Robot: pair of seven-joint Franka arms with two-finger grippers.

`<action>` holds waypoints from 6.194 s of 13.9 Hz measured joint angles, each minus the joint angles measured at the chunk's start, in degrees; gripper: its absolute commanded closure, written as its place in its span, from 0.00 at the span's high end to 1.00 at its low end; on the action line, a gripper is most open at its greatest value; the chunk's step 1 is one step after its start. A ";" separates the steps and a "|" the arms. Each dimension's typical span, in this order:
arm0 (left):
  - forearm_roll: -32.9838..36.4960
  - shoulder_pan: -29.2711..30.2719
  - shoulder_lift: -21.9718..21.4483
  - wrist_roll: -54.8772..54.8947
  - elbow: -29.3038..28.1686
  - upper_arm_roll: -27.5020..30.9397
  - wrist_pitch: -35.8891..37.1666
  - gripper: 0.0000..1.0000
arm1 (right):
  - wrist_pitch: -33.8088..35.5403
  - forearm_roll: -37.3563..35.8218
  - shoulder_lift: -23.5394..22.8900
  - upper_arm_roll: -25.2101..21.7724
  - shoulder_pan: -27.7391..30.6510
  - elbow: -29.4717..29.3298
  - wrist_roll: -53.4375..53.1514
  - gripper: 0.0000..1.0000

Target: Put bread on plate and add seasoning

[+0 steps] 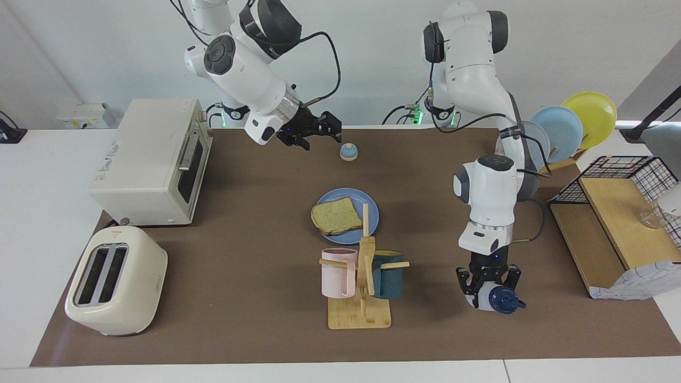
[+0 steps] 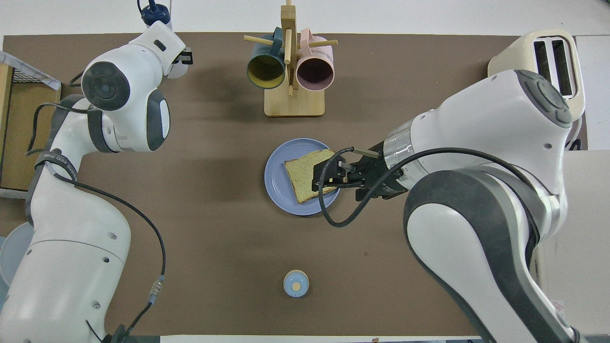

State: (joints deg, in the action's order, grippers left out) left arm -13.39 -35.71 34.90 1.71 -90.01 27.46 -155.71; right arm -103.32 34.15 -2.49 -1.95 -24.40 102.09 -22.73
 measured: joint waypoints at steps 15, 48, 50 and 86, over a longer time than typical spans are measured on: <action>3.44 -11.74 -40.97 44.40 -24.31 -1.56 45.41 0.00 | -4.04 9.97 1.54 0.57 -0.04 -1.07 -12.46 0.66; 6.36 -16.69 -51.44 45.03 -36.41 -4.39 40.14 0.00 | -21.32 10.64 -0.01 1.15 -10.73 -0.12 -16.24 0.00; 6.36 -16.70 -51.44 45.03 -36.40 -4.42 39.87 0.00 | -21.33 10.69 -0.01 1.15 -10.55 -0.12 -16.24 0.00; 32.38 -23.55 -22.50 32.44 -14.33 -9.13 58.61 0.00 | 21.10 -35.78 1.23 -0.40 18.14 -13.36 15.52 1.00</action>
State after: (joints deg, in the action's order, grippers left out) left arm 18.99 -59.26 12.40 34.15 -104.34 18.32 -97.10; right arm -82.23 -1.63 -1.26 -2.35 -6.26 88.72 -7.21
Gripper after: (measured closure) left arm 0.533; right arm 0.000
